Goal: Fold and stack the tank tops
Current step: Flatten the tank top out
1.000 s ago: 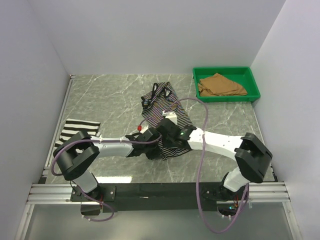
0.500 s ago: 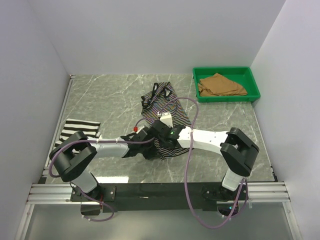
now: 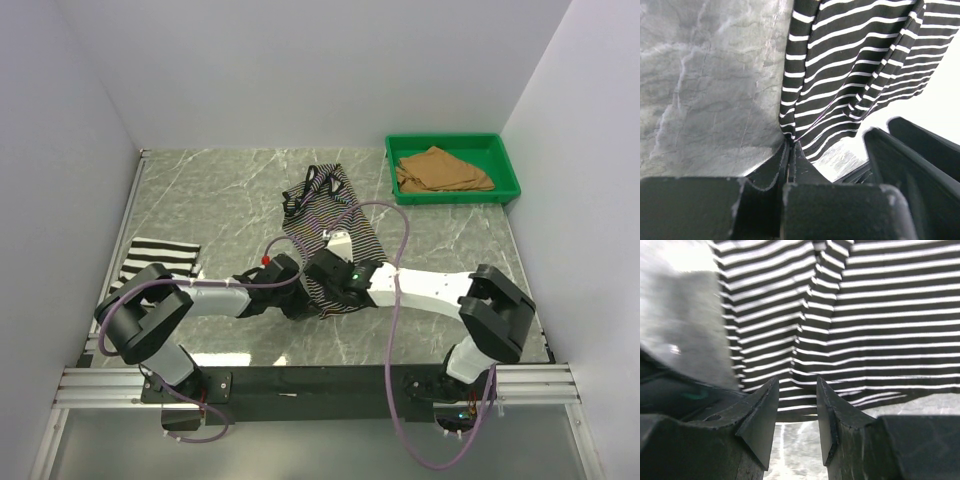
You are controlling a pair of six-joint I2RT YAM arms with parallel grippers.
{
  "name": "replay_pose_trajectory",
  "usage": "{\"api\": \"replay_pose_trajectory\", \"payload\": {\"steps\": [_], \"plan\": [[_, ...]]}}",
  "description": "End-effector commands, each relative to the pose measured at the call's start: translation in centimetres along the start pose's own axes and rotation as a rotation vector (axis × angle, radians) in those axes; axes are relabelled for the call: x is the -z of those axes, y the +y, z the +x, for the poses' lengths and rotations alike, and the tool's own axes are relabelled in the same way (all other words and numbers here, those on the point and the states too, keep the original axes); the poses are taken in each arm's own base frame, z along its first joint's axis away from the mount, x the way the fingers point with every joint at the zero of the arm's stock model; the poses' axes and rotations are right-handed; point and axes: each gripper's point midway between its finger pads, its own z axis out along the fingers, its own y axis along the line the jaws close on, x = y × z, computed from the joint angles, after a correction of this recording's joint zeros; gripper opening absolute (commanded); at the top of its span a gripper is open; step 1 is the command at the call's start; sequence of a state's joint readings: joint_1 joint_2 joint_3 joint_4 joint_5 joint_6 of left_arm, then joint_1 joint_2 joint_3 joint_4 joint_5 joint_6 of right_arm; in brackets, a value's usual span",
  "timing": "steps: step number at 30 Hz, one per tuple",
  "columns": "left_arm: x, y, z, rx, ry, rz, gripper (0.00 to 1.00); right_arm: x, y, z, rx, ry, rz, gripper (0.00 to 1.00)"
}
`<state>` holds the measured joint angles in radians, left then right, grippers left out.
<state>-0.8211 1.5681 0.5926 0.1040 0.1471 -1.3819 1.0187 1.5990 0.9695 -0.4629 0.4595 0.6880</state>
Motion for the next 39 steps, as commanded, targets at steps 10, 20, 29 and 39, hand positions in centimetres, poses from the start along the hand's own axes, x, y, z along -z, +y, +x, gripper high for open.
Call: {"api": "replay_pose_trajectory", "payload": {"steps": [10, 20, 29, 39], "plan": [[0.2, 8.1, -0.5, 0.022, -0.023, -0.239, 0.01, -0.6, 1.4, -1.9, -0.033, -0.063, -0.008, 0.43], [0.4, 8.3, -0.6, 0.019, -0.019, -0.237, 0.01, -2.1, 2.1, -1.5, -0.012, -0.045, 0.007, 0.43], [0.9, 8.6, -1.1, 0.025, -0.031, -0.24, 0.01, -1.8, 0.8, -2.2, -0.016, -0.064, 0.06, 0.22], [1.5, 8.6, -1.7, 0.025, -0.051, -0.23, 0.01, -0.3, 0.5, -3.3, -0.028, -0.079, 0.028, 0.38]]}}
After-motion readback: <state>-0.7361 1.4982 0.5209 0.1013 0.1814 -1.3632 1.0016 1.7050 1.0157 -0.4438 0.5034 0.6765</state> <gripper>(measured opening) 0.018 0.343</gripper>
